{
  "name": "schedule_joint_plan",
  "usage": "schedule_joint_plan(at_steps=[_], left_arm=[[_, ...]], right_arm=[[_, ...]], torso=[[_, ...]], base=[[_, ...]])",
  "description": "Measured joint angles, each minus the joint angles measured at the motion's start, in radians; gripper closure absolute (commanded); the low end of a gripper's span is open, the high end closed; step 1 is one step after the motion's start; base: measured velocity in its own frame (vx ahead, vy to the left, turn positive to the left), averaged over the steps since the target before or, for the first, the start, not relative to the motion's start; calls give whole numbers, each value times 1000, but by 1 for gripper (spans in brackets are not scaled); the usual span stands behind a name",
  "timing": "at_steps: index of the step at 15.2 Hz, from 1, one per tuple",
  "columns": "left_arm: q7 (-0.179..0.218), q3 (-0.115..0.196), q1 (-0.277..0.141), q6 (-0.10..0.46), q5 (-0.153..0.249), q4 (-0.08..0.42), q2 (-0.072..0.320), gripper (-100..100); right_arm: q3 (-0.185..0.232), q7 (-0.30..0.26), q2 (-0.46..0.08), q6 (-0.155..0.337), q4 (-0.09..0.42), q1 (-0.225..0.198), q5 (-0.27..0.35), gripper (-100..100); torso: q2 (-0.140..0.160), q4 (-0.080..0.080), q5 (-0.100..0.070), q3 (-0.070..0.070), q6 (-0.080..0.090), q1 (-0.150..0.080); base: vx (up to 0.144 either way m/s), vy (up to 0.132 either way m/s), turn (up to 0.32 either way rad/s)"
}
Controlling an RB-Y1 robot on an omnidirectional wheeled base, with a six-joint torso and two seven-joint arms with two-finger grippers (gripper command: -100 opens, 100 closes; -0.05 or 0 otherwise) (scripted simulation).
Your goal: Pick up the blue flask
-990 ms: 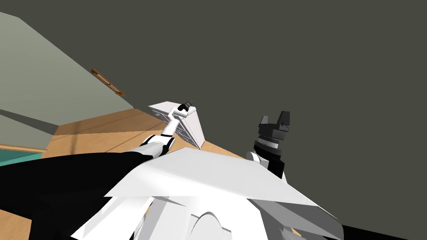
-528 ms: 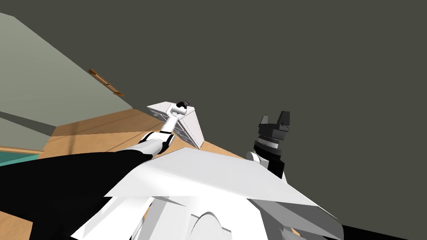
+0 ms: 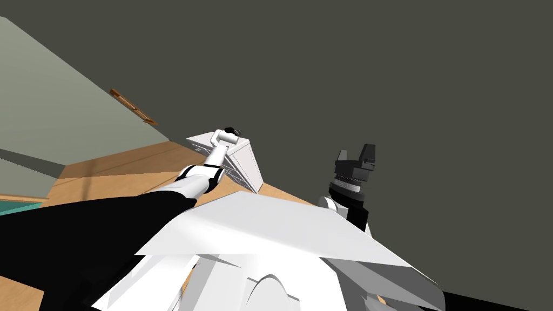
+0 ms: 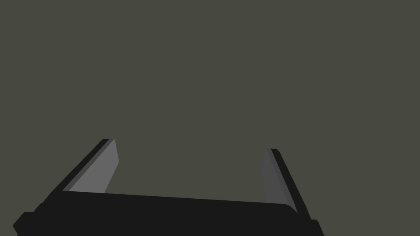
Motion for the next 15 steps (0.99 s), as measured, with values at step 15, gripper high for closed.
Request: schedule_joint_plan(at_steps=[15], left_arm=[[-129, 15, -191, 295, 18, 251, 114, -100]], right_arm=[[0, 0, 0, 0, 0, 0, 0, 0]], torso=[[0, 0, 0, 0, 0, 1]], base=[[23, -36, -19]])
